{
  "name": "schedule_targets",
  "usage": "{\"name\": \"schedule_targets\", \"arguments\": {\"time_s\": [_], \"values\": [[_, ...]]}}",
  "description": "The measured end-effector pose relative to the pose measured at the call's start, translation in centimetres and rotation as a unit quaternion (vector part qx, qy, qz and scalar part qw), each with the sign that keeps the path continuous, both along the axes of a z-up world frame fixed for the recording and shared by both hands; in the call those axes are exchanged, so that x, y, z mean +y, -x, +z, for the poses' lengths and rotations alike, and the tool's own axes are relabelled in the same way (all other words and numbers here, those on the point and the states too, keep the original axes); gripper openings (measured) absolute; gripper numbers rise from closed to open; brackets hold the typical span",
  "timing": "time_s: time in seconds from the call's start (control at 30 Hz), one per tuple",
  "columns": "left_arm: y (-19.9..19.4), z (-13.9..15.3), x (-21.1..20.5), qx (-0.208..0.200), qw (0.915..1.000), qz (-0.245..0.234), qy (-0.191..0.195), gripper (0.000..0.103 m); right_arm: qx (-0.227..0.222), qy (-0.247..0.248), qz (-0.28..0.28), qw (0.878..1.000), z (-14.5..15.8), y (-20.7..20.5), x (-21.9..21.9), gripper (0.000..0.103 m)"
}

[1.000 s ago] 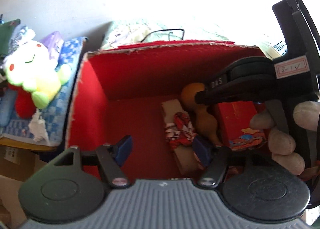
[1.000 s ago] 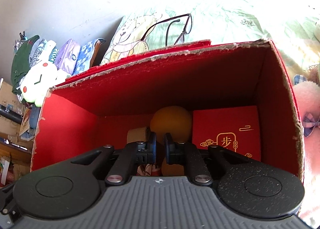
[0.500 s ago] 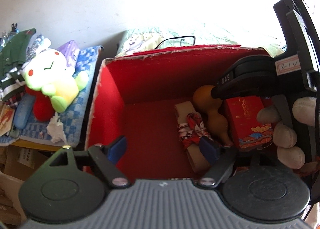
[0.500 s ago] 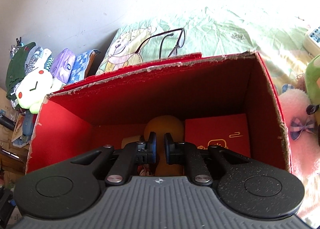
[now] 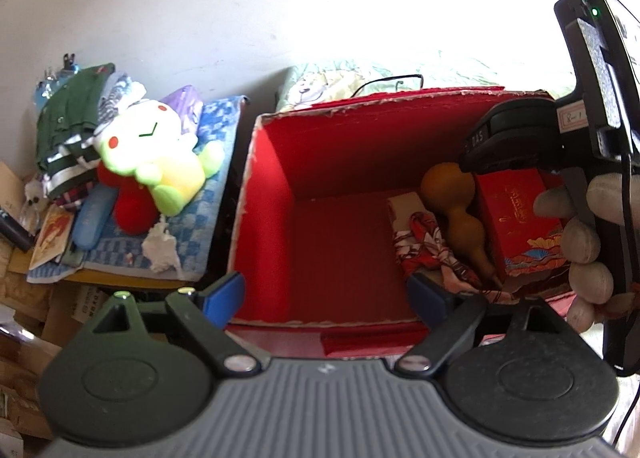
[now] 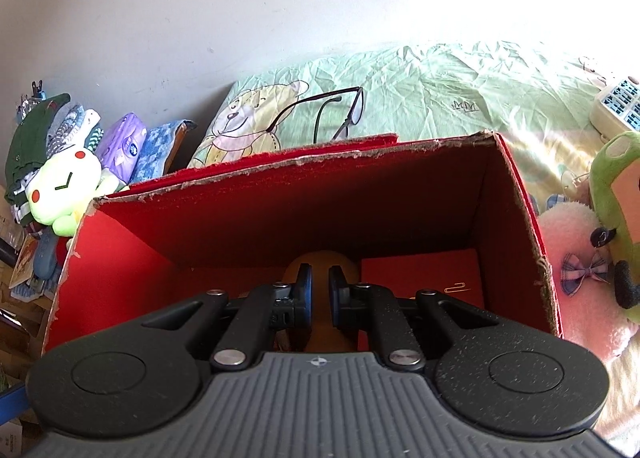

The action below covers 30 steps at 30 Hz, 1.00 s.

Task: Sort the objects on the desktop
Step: 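Withdraw the right gripper from the red box toward the tape roll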

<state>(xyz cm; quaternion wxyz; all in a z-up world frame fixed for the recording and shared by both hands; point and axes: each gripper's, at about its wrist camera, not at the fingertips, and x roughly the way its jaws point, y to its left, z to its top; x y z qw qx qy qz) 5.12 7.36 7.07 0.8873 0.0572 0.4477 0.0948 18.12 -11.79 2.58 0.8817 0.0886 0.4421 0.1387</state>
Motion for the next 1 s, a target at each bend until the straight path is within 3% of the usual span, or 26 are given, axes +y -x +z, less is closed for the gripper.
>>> {"name": "schedule_targets", "arguments": {"time_s": [0.23,0.43,0.53,0.8,1.0], "values": [[1.0,0.7,0.1,-0.011,0.9992,0.036,-0.011,0.089,-0.014,-0.005,0.012,1.000,0.2,0.2,0.1,0.010],[2.1,1.5,0.1,-0.017,0.9965,0.079,-0.023,0.089,-0.057,-0.005,0.046,0.997,1.2,1.3,0.5,0.010],[2.8,1.7,0.0,-0.016,0.9939,0.106,-0.027,0.091,-0.092,0.006,0.081,0.992,2.3,3.4,0.4,0.014],[5.1,1.7,-0.1,-0.013,0.9859,0.165,-0.023,0.096,-0.135,-0.039,0.167,0.976,5.5,10.7,-1.9,0.017],[6.9,1.7,-1.1,-0.032,0.9799,0.194,-0.036,0.099,-0.152,-0.043,0.208,0.965,5.6,14.5,-3.4,0.018]]}}
